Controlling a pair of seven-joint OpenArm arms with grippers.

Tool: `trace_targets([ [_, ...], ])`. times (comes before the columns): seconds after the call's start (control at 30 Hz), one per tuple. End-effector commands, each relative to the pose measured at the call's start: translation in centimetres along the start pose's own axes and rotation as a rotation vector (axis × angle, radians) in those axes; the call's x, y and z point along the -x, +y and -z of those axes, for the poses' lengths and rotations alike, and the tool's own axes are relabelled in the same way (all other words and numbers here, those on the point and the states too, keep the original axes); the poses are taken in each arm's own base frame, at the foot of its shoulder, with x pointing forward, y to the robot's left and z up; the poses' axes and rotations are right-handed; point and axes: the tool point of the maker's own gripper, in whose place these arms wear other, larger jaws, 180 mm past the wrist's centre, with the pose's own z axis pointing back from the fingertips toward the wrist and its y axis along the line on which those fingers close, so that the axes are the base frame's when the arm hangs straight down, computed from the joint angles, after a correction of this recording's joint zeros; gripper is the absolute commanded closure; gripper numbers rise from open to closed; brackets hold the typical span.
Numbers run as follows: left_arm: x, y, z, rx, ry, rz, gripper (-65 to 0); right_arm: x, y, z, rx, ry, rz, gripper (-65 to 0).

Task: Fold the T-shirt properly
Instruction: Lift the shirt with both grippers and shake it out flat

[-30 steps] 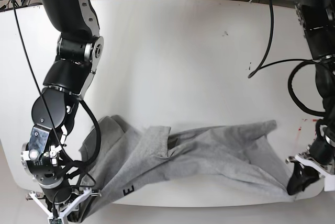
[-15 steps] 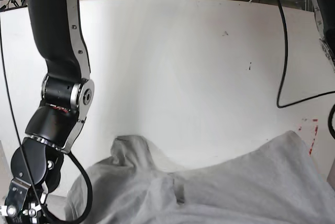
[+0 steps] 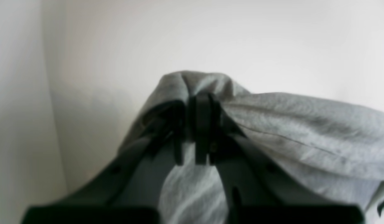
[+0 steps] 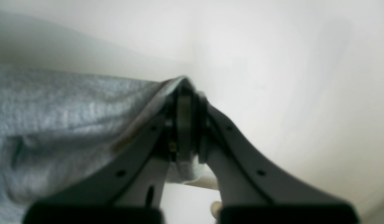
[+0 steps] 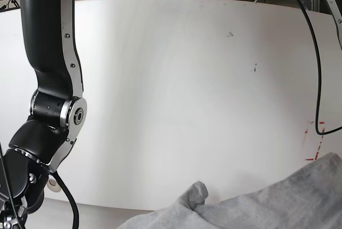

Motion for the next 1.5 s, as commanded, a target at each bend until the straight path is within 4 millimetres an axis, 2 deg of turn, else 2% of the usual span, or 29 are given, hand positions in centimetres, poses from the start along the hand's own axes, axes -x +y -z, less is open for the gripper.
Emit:
trace_targets([
  [0.0, -0.1, -0.6, -0.3, 0.021, 0.001, 0.010, 0.0, -0.1, -0.1, -0.9, 0.010, -0.026, -0.023, -0.6],
  [0.1, 2.7, -2.0, -1.0, 0.066, 0.055, 0.005, 0.0, 2.3, 0.6, -2.1, 0.016, -0.003, -0.057, -0.5],
  [0.27, 8.8, -3.5, -3.1, 0.112, 0.174, -0.012, 0.0, 8.7, 2.8, -4.4, 0.005, 0.091, -0.113, -0.5],
  [0.4, 14.3, -4.1, -6.1, 0.128, 0.294, -0.035, 0.0, 15.2, 5.2, -6.9, -0.029, 0.189, -0.141, -0.5],
  [0.5, 17.6, -4.3, -8.6, 0.129, 0.375, -0.050, 0.0, 19.5, 6.8, -8.8, -0.062, 0.266, -0.149, -0.5],
  [0.57, 19.3, -4.3, -10.5, 0.126, 0.422, -0.056, 0.0, 22.3, 8.3, -10.1, -0.091, 0.320, -0.139, -0.5],
  [0.67, 21.8, -4.6, -13.3, 0.124, 0.499, -0.064, 0.0, 26.0, 8.9, -12.5, -0.097, 0.398, -0.106, -0.5],
  [0.77, 23.8, -5.3, -15.8, 0.136, 0.570, -0.074, 0.0, 29.1, 9.7, -14.2, -0.109, 0.470, -0.073, -0.5],
  [0.87, 25.5, -5.8, -17.8, 0.143, 0.633, -0.074, 0.0, 31.0, 10.1, -15.5, -0.117, 0.520, -0.062, -0.5],
  [0.97, 26.9, -5.7, -20.0, 0.132, 0.696, -0.077, 0.0, 33.1, 9.7, -17.0, -0.103, 0.575, -0.046, -0.5],
  [1.33, 28.9, -3.6, -26.5, 0.054, 0.890, -0.051, 0.0, 39.1, 9.2, -22.5, -0.090, 0.755, -0.027, -0.5],
  [1.47, 29.6, -2.6, -28.7, 0.023, 0.996, -0.038, 0.0, 40.8, 9.9, -24.5, -0.110, 0.812, -0.024, -0.5],
])
